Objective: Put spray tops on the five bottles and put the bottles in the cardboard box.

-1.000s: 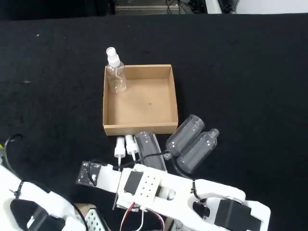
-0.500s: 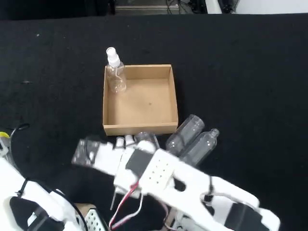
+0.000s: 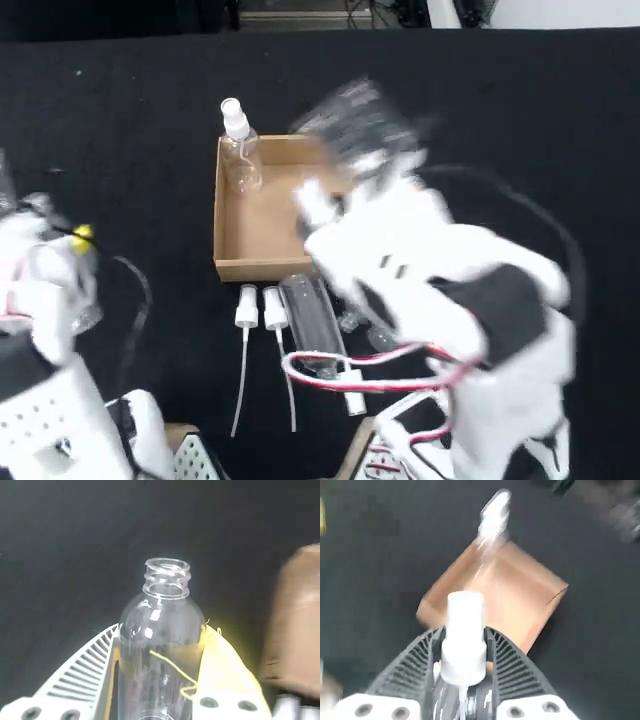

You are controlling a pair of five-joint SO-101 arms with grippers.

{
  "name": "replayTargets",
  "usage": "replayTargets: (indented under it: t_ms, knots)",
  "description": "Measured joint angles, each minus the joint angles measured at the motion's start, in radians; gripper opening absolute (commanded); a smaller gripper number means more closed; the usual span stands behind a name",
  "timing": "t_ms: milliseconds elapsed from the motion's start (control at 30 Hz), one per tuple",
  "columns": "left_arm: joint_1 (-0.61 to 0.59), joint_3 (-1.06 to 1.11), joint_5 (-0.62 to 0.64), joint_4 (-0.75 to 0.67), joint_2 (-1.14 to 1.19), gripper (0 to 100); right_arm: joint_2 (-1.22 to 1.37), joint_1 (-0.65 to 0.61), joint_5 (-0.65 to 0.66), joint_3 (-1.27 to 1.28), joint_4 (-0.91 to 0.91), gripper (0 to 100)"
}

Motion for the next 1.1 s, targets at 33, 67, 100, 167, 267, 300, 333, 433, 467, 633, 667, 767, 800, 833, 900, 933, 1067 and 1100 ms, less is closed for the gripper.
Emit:
replayTargets:
  t_ms: [33,67,100,167,267,300,333,433,467,633,667,767,800,833,900,933,1067,1100]
  knots:
    - [0.061,0.003,0.026,-0.015,-0.032,3,0.0,0.031,-0.026,-0.046,-0.018,1.1]
    - [0.127,0.005,0.048,-0.026,-0.063,3,0.0,0.057,-0.052,-0.089,-0.037,1.1]
    - [0.195,0.005,0.069,-0.035,-0.092,3,0.0,0.078,-0.075,-0.127,-0.055,1.1]
    - [0.331,0.008,0.097,-0.055,-0.141,3,-0.008,0.11,-0.118,-0.195,-0.092,1.1]
    - [0.539,0.037,0.106,-0.092,-0.199,3,-0.028,0.13,-0.18,-0.25,-0.16,1.1]
    - [0.605,0.055,0.106,-0.117,-0.212,3,-0.029,0.13,-0.196,-0.258,-0.186,1.1]
    - [0.663,0.081,0.106,-0.146,-0.222,3,-0.029,0.13,-0.216,-0.262,-0.206,1.1]
    - [0.821,0.172,0.106,-0.242,-0.247,3,-0.023,0.13,-0.256,-0.265,-0.238,1.1]
    - [0.859,0.206,0.106,-0.279,-0.256,3,-0.021,0.13,-0.261,-0.265,-0.239,1.1]
    - [0.999,0.382,0.106,-0.48,-0.331,3,-0.049,0.137,-0.27,-0.262,-0.236,1.1]
    - [1.02,0.423,0.106,-0.522,-0.358,3,-0.069,0.137,-0.27,-0.255,-0.236,1.1]
    - [1.059,0.532,0.106,-0.618,-0.427,3,-0.129,0.133,-0.27,-0.209,-0.256,1.1]
    - [1.068,0.568,0.106,-0.64,-0.462,3,-0.143,0.133,-0.27,-0.181,-0.276,1.1]
    - [1.071,0.601,0.106,-0.66,-0.494,3,-0.153,0.133,-0.27,-0.152,-0.301,1.1]
    - [1.074,0.663,0.106,-0.68,-0.555,3,-0.17,0.133,-0.27,-0.084,-0.362,1.1]
    - [1.073,0.689,0.106,-0.683,-0.592,3,-0.176,0.133,-0.27,-0.044,-0.397,1.1]
    - [1.054,0.75,0.106,-0.692,-0.661,3,-0.196,0.133,-0.27,0.114,-0.551,1.1]
    - [1.045,0.764,0.106,-0.692,-0.654,3,-0.206,0.133,-0.27,0.147,-0.585,1.1]
